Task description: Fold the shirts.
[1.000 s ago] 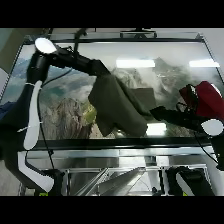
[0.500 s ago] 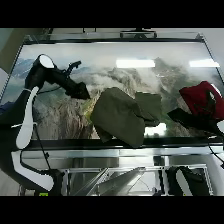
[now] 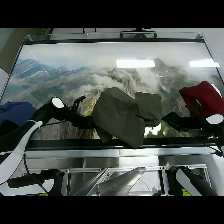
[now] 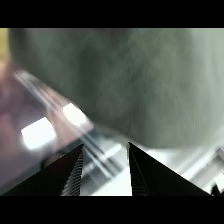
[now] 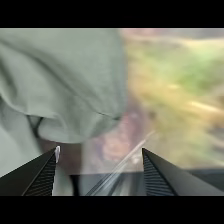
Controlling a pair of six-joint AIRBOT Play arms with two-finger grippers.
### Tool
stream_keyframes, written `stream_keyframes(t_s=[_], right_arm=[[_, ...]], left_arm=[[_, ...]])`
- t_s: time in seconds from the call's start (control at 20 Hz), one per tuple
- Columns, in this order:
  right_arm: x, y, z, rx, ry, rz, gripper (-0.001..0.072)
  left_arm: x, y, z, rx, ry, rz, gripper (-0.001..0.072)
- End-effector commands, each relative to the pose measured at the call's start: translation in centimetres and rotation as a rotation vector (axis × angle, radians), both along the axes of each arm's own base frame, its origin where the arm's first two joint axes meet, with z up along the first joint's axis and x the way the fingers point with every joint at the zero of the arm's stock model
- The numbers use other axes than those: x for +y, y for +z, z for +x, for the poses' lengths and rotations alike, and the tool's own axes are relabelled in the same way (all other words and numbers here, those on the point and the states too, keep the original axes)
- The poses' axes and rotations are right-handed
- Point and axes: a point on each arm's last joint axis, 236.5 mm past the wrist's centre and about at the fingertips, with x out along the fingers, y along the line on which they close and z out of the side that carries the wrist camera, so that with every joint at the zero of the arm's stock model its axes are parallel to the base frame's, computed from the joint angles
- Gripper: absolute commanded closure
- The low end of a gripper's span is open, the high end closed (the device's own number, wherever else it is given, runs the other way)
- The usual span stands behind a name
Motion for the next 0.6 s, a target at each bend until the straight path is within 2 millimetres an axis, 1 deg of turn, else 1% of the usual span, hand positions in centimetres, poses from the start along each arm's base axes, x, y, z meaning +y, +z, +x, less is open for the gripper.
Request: stream_keyframes(t_s=[0.0,0.15,0.25,0.3,0.35,0.4,0.45,0.5,0.55], right_arm=[[2.8,-2.0,1.3,-0.002,0.058,0.089,0.0132],[4.6,-4.0,1.5,0.032,0.097,0.130,0.0132],[5.6,-5.1,1.5,0.046,0.120,0.153,0.0133],[5.8,-5.3,1.7,0.045,0.117,0.166,0.0133],[5.9,-5.4,2.0,0.039,0.108,0.178,0.0181],[5.9,-5.3,2.3,0.024,0.109,0.183,0.0435],[5.9,-5.1,2.5,0.007,0.116,0.180,0.0599],[5.9,-4.9,2.8,-0.005,0.122,0.175,0.0673],[5.8,-4.6,3.2,-0.016,0.125,0.171,0.0696]], left_arm=[[-1.6,-2.4,0.5,-0.101,0.025,0.032,0.0412],[-3.7,-3.3,0.8,-0.091,-0.008,0.031,0.0412],[-5.5,-3.2,1.2,-0.064,-0.027,0.000,0.0414],[-6.1,-2.8,1.5,-0.059,-0.038,-0.015,0.0414],[-6.6,-2.3,2.1,-0.064,-0.052,-0.026,0.0428],[-7.0,-1.7,2.6,-0.069,-0.063,-0.037,0.0590],[-7.4,-1.1,3.1,-0.079,-0.074,-0.046,0.0697],[-7.6,-0.4,3.6,-0.088,-0.082,-0.057,0.0686],[-7.9,0.4,3.9,-0.099,-0.089,-0.067,0.0686]])
